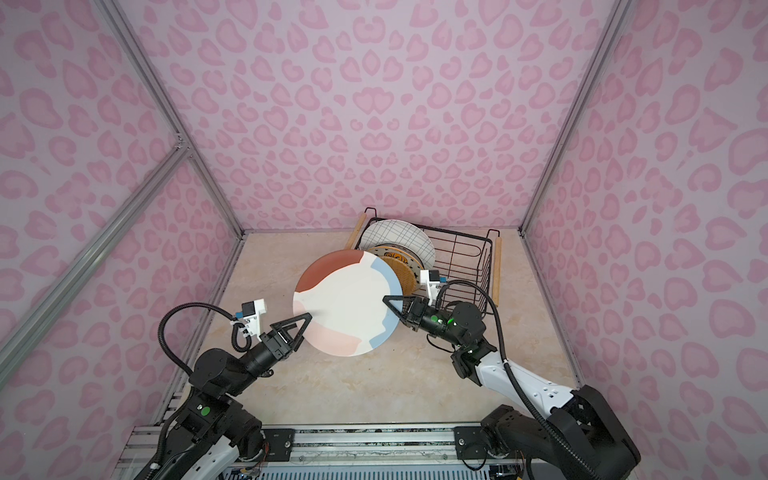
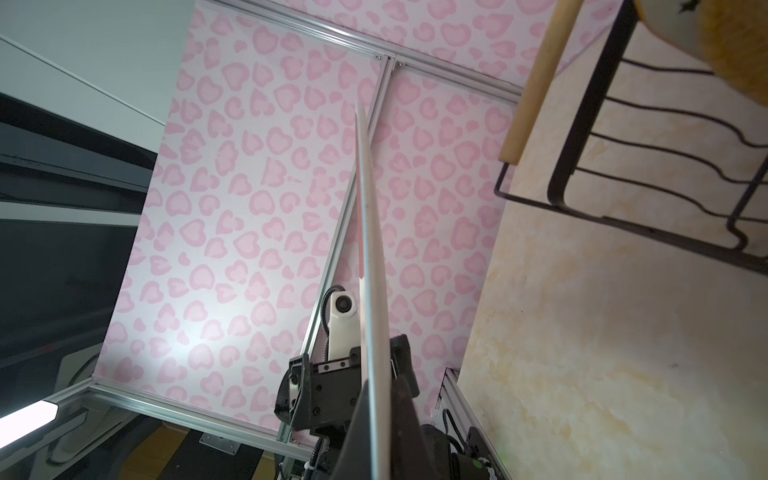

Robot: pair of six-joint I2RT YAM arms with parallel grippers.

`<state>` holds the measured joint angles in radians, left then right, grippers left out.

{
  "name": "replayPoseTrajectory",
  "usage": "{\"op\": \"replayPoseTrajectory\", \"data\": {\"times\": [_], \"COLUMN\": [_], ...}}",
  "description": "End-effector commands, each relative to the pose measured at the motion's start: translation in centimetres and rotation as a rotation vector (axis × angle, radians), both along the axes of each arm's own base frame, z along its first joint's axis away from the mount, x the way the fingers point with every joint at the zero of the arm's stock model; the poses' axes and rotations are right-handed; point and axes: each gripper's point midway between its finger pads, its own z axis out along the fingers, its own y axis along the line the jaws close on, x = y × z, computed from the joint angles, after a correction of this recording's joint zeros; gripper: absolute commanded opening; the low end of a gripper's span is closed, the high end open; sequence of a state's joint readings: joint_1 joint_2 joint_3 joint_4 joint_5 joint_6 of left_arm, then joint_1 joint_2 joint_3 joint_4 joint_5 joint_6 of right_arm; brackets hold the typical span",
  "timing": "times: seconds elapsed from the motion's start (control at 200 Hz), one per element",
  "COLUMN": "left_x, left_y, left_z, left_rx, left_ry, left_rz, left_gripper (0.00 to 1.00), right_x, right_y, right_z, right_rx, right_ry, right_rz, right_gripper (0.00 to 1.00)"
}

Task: Load the plates into the dish rack
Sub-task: 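Carry the pastel plate to the rack with the right gripper while left releases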

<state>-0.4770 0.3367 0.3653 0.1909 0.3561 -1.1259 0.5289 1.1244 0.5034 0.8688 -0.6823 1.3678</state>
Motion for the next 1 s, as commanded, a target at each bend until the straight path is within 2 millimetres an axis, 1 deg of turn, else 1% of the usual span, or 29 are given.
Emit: {"op": "replayPoseTrajectory", "data": {"times": [0.0, 0.05, 0.135, 0.21, 0.3, 0.355, 0.415, 0.485, 0.565, 0.625, 0.685, 0.73, 0.845, 0.94, 0.995], "left_x": [-1.0, -1.7, -2.8, -3.5, -3.8, -3.7, -3.4, -2.9, -2.4, -2.1, -1.9, -1.7, -1.9, -1.9, -1.9], "left_y": [0.5, 0.8, 1.1, 1.4, 2.2, 2.8, 3.5, 4.2, 4.6, 4.7, 4.7, 4.6, 4.1, 4.2, 4.3], "left_z": [2.0, 3.5, 5.8, 6.8, 7.1, 6.8, 6.0, 4.9, 3.4, 2.4, 1.5, 0.8, -0.8, -1.6, -1.9], "left_rx": [0.128, 0.156, 0.197, 0.257, 0.339, 0.391, 0.443, 0.496, 0.546, 0.572, 0.593, 0.605, 0.632, 0.648, 0.653], "left_ry": [-0.118, -0.161, -0.236, -0.281, -0.322, -0.330, -0.323, -0.303, -0.279, -0.259, -0.244, -0.232, -0.211, -0.184, -0.172], "left_rz": [0.016, 0.022, 0.019, 0.022, 0.066, 0.100, 0.138, 0.179, 0.198, 0.205, 0.202, 0.196, 0.149, 0.145, 0.148], "left_gripper": [0.98, 0.98, 0.98, 0.98, 0.98, 0.98, 0.98, 0.98, 0.98, 0.98, 0.98, 0.98, 0.98, 0.98, 0.98], "right_x": [0.7, 1.5, 2.7, 4.2, 5.6, 6.2, 6.7, 7.0, 7.5, 7.7, 7.6, 7.6, 8.1, 9.0, 9.4], "right_y": [-0.8, -1.5, -2.7, -4.2, -6.1, -7.2, -8.4, -9.5, -10.2, -10.2, -9.6, -9.5, -9.3, -8.5, -7.9], "right_z": [2.6, 3.5, 5.7, 6.5, 7.5, 8.6, 9.1, 9.1, 9.0, 8.9, 9.1, 9.2, 8.9, 8.8, 8.2], "right_rx": [-0.039, -0.052, -0.048, -0.104, -0.214, -0.278, -0.397, -0.569, -0.692, -0.722, -0.738, -0.763, -0.835, -0.865, -0.888], "right_ry": [-0.106, -0.122, -0.170, -0.191, -0.246, -0.309, -0.373, -0.460, -0.543, -0.584, -0.649, -0.692, -0.801, -0.840, -0.854], "right_rz": [-0.023, -0.046, -0.070, -0.116, -0.184, -0.231, -0.288, -0.343, -0.378, -0.374, -0.343, -0.339, -0.315, -0.254, -0.205], "right_gripper": [0.00, 0.00, 0.00, 0.00, 0.00, 0.00, 0.00, 0.00, 0.00, 0.00, 0.00, 0.00, 0.00, 0.00, 0.00]}}
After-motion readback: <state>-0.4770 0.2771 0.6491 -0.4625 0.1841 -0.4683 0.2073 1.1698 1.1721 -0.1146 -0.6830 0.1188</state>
